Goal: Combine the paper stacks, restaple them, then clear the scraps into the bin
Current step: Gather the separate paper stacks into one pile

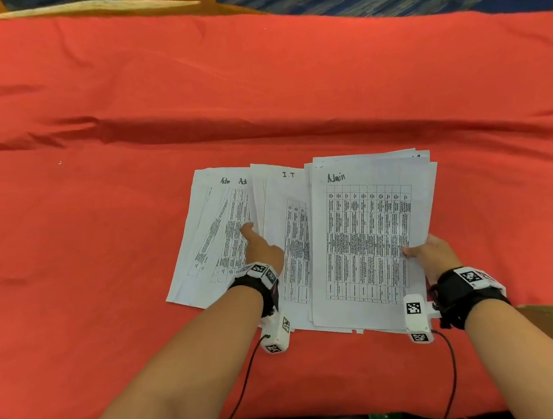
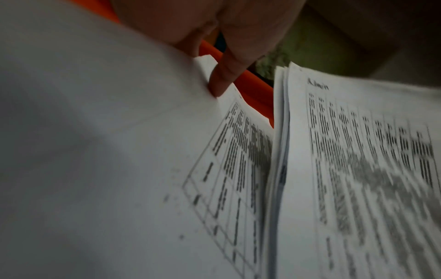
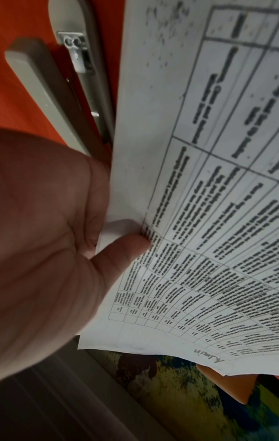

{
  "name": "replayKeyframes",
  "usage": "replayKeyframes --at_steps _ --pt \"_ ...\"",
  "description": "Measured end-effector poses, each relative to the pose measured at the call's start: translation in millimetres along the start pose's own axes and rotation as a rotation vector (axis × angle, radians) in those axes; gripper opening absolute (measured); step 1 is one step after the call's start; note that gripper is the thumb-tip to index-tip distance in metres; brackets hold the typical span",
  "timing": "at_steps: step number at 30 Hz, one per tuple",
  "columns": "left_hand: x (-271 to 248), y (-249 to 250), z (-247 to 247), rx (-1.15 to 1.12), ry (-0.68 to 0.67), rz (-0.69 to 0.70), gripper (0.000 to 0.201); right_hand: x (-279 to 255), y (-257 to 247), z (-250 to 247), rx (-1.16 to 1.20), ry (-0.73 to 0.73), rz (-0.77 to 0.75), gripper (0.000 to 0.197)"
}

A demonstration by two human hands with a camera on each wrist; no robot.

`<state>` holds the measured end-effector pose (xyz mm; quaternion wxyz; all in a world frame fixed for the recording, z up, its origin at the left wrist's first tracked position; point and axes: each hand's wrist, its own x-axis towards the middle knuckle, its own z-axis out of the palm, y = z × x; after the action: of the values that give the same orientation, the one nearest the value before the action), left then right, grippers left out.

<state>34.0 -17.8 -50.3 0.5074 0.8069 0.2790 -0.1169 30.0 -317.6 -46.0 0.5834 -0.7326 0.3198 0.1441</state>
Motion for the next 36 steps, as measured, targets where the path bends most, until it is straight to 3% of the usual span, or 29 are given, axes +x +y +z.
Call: replayKeyframes --at_steps 3,7,10,15,19,23,24,28,36 --pt "-2 4 -7 0.042 -0.028 -0.012 0.037 3 -2 2 0.029 -0.014 -0.007 0.038" --pt "-5 10 -13 0.026 -0.061 -0.008 0.051 3 -9 6 0.062 -0.025 -0.020 0.032" --pt "-10 13 -15 -0.003 -0.103 0.020 0.058 -1 -18 12 0.093 -0.028 -0.039 0.041" --pt "-17 20 -12 -0.086 -0.205 0.072 0.053 -6 -24 30 0.187 -0.077 -0.020 0.036" --pt "-25 29 -12 -0.207 -0.286 0.038 0.029 -2 -20 44 0.256 -0.142 0.036 0.026" --pt "-27 32 -14 -0.069 -0.352 0.025 0.066 -11 -26 51 0.139 -0.146 0.009 0.038" --pt "-26 31 -15 -0.024 -0.366 0.035 0.067 -10 -25 52 0.111 -0.146 -0.010 0.041" --pt "-25 23 -19 0.051 -0.328 0.132 0.052 3 -17 55 0.037 -0.150 -0.055 0.044" --pt "-20 27 -19 -0.155 -0.325 0.207 0.038 0 -16 56 0.176 -0.139 -0.045 0.038"
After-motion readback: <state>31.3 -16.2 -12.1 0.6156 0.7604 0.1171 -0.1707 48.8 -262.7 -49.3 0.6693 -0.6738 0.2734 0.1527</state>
